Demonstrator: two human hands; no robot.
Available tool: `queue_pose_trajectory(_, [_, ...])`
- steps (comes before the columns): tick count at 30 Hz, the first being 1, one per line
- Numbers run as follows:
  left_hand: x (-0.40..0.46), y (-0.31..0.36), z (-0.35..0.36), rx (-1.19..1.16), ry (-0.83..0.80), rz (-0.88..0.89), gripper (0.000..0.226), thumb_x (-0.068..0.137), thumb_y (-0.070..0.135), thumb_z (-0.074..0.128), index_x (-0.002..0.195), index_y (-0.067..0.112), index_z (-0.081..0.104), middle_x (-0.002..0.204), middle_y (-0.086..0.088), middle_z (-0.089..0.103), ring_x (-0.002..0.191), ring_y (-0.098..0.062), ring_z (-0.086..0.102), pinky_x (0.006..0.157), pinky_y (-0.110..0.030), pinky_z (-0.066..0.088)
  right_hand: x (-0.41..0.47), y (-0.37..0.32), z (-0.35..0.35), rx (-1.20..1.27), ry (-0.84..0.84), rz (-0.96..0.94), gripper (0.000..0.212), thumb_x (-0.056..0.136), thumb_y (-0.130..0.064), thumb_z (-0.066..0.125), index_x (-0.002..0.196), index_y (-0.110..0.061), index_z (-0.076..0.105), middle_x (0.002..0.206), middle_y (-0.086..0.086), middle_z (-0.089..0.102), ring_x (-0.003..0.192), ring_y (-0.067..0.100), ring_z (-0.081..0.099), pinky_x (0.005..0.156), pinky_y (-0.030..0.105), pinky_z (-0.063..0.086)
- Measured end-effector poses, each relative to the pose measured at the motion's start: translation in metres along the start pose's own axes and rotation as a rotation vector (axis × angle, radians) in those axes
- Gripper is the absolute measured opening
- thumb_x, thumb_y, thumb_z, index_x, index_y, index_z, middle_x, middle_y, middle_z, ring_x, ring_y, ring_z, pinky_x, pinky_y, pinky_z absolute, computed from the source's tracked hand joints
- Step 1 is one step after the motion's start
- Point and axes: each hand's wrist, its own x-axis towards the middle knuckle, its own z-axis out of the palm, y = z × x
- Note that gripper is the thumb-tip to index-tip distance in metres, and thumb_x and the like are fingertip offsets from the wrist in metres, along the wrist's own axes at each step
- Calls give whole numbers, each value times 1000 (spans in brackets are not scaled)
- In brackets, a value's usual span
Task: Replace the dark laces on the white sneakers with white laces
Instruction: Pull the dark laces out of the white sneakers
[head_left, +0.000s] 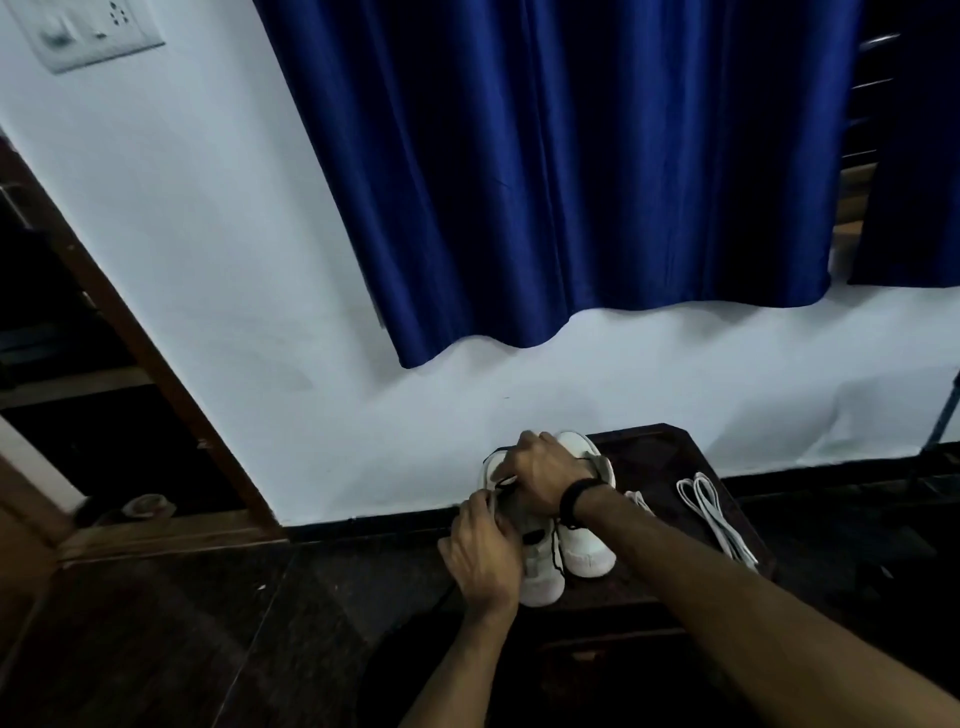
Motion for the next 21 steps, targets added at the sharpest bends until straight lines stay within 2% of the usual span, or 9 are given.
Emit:
queue_pose_trajectory(2, [0,-3,1,-26,15,5,31,79,34,41,92,18,64,81,-3,68,76,-30,67,62,-39,48,2,-8,-7,-112,-67,-47,26,87,-34,52,104,-26,71,98,3,69,105,27,50,86,36,33])
queue_pose_trajectory(4, [1,-3,3,-41,41,0,32,81,37,40,93,19,64,81,-2,69,75,-30,67,62,-39,47,0,-8,-9,-143,-112,-26,24,86,-36,51,91,-22,70,93,6,68,102,27,52,85,37,34])
queue_pose_trajectory(6, [1,-2,5,-42,68,-6,33,80,37,40,93,19,64,81,-3,69,75,-30,67,62,-39,47,-2,-9,-6,-201,-123,-19,24,90,-32,49,94,-18,68,98,7,67,106,28,50,89,38,34])
queue_pose_trajectory(8, [-1,-3,5,-42,84,-16,24,80,31,51,96,18,65,83,-4,70,77,-30,68,64,-41,48,-5,-7,-5,-153,-69,49,24,92,-23,45,98,-17,68,102,6,67,108,28,49,89,39,34])
queue_pose_trajectory(10, [-2,-4,5,-45,64,-39,26,75,20,68,101,18,65,87,-4,71,82,-31,68,68,-42,49,-9,1,-8,82,173,271,23,88,-22,48,96,-21,71,98,5,69,102,28,52,84,36,38])
queue_pose_trajectory(11, [-3,-3,5,-47,44,-42,31,72,17,72,102,18,65,89,-5,71,84,-31,68,70,-42,49,-10,8,-12,256,323,452,22,85,-22,52,94,-23,72,96,7,70,98,29,56,82,35,43])
queue_pose_trajectory(13, [-3,-1,4,-47,38,-41,34,70,15,72,104,18,65,90,-5,71,84,-31,68,70,-42,49,-13,25,-22,571,484,798,22,80,-23,57,93,-25,74,96,10,71,93,32,62,81,35,51])
queue_pose_trajectory(18, [-2,0,4,-27,69,-18,38,68,14,75,105,16,65,88,-6,72,80,-31,68,65,-42,49,-24,51,-32,887,591,1208,26,84,-27,55,103,-22,72,108,12,69,104,33,62,85,35,49])
queue_pose_trajectory(21, [-2,0,5,-3,55,-17,36,69,15,74,104,17,65,88,-5,71,80,-31,68,65,-41,49,-23,60,-23,921,571,1246,29,84,-23,52,107,-21,70,114,12,68,109,33,58,87,35,46])
